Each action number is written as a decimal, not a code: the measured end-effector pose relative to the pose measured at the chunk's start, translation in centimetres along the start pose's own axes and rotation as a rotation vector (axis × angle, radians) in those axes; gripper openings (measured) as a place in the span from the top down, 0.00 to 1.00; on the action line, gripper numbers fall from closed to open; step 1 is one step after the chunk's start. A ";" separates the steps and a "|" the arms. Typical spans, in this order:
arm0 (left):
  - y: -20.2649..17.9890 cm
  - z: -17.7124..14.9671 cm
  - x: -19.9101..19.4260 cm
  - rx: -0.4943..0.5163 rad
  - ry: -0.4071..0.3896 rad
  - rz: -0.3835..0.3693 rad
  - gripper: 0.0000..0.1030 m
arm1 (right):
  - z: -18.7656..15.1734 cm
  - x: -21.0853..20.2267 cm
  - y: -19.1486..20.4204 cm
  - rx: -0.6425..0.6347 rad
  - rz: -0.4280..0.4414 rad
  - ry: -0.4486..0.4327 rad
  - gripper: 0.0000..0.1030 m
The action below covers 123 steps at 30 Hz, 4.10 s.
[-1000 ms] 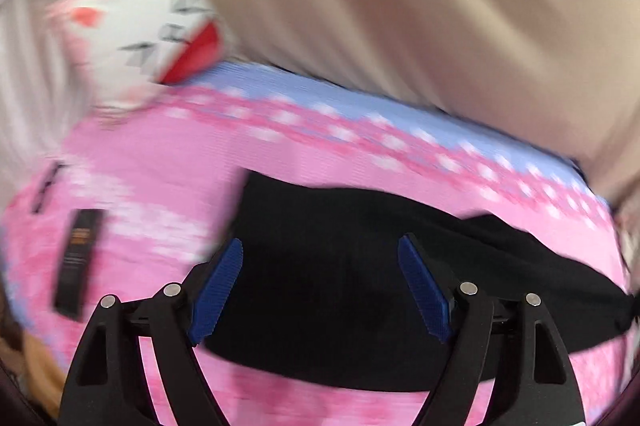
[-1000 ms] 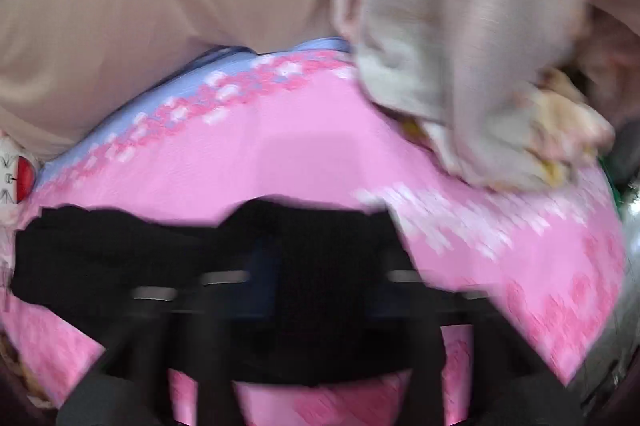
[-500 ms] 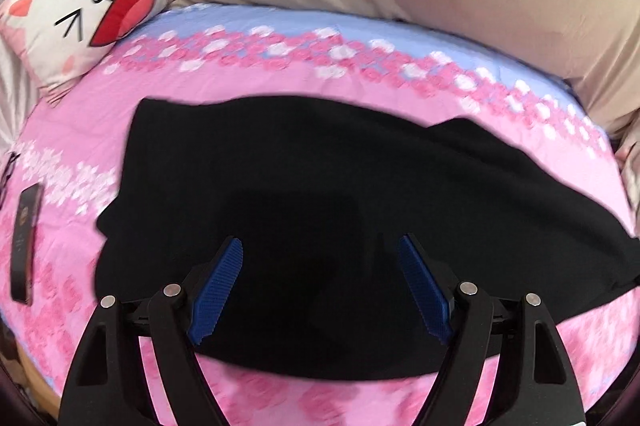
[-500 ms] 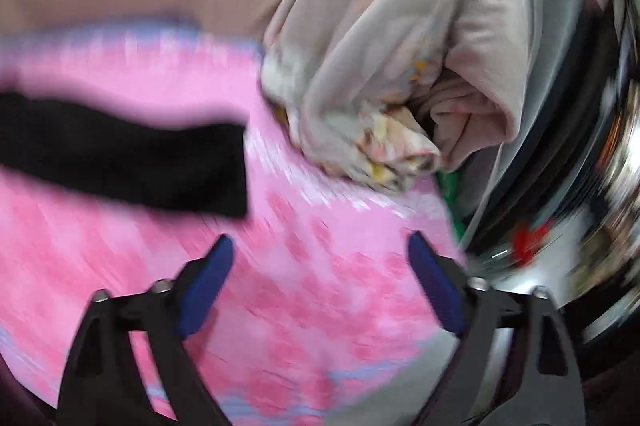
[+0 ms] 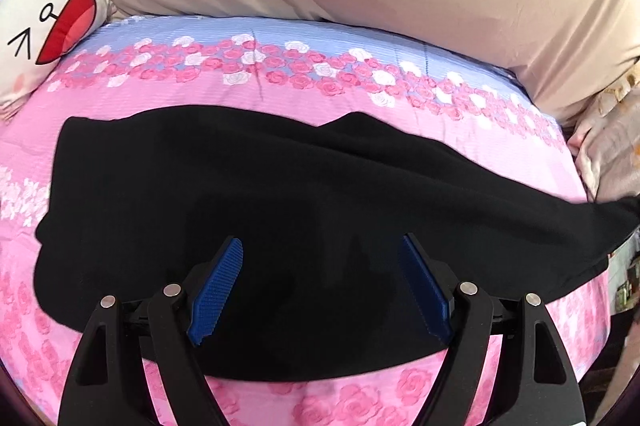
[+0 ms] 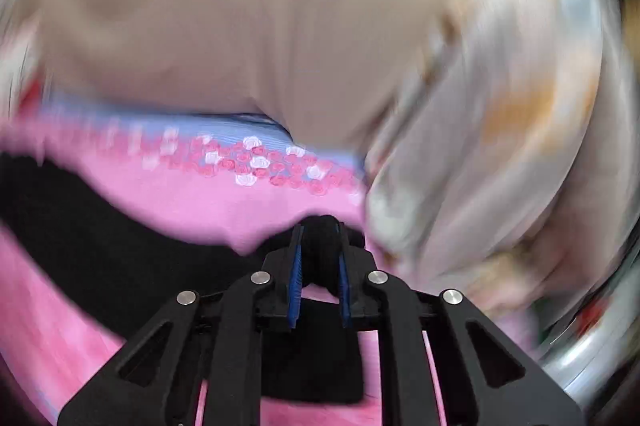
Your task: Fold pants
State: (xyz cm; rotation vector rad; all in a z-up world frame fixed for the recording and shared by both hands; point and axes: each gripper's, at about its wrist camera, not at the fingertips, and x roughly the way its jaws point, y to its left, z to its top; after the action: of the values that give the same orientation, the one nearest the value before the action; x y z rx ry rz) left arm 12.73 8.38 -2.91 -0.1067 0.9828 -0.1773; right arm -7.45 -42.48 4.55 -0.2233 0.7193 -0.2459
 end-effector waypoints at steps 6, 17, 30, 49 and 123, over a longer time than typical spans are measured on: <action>0.3 -0.6 0.8 0.012 0.039 0.003 0.25 | -13.4 -0.6 0.6 -0.141 -0.168 0.465 0.47; -4.6 0.6 0.3 0.060 0.000 -0.105 0.25 | -7.2 8.6 -4.1 0.390 0.049 0.405 0.38; 12.5 -2.4 -2.1 -0.321 0.004 0.158 0.25 | -6.3 11.1 -6.7 0.348 -0.088 0.384 0.72; 20.7 -3.6 -1.9 -0.339 -0.031 0.139 0.95 | 2.0 2.1 14.8 0.397 0.139 0.114 0.18; 25.0 1.3 1.1 -0.224 0.063 0.367 0.05 | 9.2 5.3 46.8 -0.409 0.861 0.205 0.84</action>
State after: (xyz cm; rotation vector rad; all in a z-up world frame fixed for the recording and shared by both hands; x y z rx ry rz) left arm 16.96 32.64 -7.33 -0.1238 1.0652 0.2680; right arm 9.37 1.37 -5.35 -0.2580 1.0022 0.7143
